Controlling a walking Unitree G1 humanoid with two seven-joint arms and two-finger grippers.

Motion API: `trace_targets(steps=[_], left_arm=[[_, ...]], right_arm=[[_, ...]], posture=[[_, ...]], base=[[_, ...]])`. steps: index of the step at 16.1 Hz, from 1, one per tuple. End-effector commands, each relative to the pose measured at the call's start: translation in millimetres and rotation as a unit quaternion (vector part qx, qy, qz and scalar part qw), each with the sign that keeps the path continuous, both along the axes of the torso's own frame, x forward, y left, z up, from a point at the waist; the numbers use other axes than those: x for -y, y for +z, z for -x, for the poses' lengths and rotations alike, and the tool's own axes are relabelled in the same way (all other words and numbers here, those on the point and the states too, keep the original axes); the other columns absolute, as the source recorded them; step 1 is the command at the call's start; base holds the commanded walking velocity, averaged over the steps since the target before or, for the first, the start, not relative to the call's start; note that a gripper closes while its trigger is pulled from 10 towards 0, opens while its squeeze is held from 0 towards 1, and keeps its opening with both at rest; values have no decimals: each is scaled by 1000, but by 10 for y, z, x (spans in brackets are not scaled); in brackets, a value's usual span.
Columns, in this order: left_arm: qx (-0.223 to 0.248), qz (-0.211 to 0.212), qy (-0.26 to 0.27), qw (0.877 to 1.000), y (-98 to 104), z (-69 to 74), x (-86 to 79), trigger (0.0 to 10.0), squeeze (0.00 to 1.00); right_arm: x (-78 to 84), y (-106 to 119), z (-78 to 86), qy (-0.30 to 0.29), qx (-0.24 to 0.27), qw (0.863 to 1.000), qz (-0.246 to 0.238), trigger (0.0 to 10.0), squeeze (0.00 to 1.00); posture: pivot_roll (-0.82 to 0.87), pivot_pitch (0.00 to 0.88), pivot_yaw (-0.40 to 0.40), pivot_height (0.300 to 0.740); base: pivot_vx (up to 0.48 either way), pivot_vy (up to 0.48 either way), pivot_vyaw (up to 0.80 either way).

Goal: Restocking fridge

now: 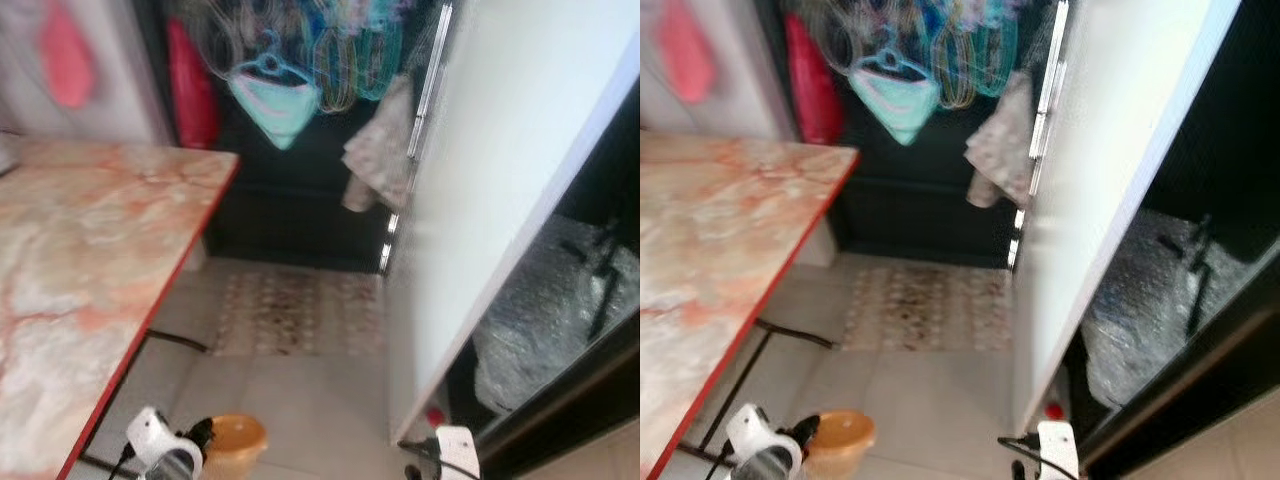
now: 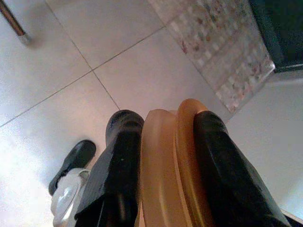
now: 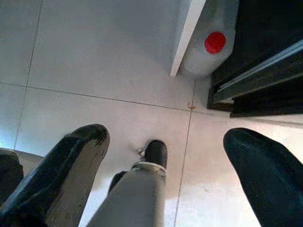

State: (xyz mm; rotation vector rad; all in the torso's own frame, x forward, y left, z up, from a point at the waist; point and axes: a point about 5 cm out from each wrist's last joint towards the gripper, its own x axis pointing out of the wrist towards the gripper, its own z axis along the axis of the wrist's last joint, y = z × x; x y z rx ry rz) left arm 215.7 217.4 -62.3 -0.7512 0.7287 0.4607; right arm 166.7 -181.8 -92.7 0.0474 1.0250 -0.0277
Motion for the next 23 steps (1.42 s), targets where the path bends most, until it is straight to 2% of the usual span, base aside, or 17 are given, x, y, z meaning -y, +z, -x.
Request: trace_targets(steps=[1, 7, 10, 22, 23], left_arm=[[-1, -7, -5, 1000, 1, -1, 4, 10000, 0], [-2, -9, -10, 1000, 8, -21, 20, 10000, 0], [-4, -13, -14, 1000, 8, -19, 15, 10000, 0], [-11, -17, -28, 999, -10, 5, 29, 10000, 0], [-11, -13, -27, 999, -13, 9, 32, 10000, 0]], right_arm=[[9, 9, -21, 0, 1, 1000, 2, 10000, 0], [5, 10, -25, 3, 0, 1000, 2, 10000, 0], [2, 11, -28, 2, 0, 1000, 2, 10000, 0], [0, 12, -30, 3, 0, 1000, 1, 10000, 0], [0, 12, -30, 3, 0, 1000, 1, 10000, 0]], posture=[[11, 0, 32, 740], [12, 0, 33, 740], [12, 0, 34, 740], [14, 0, 37, 740], [14, 0, 36, 740]], base=[[0, 0, -800], [0, 0, -133], [0, 369, -267], [0, -32, -67], [0, 480, 0]])
